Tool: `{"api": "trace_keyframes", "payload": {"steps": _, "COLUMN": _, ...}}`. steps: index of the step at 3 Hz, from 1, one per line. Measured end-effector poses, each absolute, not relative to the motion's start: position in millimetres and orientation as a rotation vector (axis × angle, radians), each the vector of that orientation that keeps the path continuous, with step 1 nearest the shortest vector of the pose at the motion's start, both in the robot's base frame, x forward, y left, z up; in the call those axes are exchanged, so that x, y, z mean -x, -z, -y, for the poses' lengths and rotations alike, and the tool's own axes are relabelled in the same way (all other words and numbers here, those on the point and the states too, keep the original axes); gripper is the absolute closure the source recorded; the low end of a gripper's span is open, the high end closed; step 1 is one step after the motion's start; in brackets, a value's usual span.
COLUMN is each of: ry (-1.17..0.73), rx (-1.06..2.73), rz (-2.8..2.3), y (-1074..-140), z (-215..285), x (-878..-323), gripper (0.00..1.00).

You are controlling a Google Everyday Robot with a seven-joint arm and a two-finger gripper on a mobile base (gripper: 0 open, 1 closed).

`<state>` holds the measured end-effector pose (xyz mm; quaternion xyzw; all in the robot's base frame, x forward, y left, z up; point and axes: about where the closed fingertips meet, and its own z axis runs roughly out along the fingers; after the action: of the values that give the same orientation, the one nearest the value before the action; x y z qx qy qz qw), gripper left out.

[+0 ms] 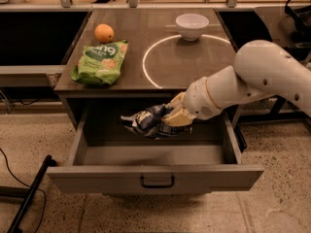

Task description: Place blue chip bag into top drawer

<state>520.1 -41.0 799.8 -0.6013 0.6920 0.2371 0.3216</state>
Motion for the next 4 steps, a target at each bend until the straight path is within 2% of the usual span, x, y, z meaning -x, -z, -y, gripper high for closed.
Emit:
{"api": "trace_keyframes", "payload": {"steps": 2, "ry": -0.565, "rx": 1.506, "rz": -1.939, "y": -730.9, "z": 38.0, "x": -524.9, "gripper": 1.00}}
{"api": "trace_keyframes", "payload": {"steps": 4, "ry": -0.539, "rx": 1.405, "rz": -1.984, "y": -686.2, "z": 25.9, "x": -554.2, "gripper": 0.50}}
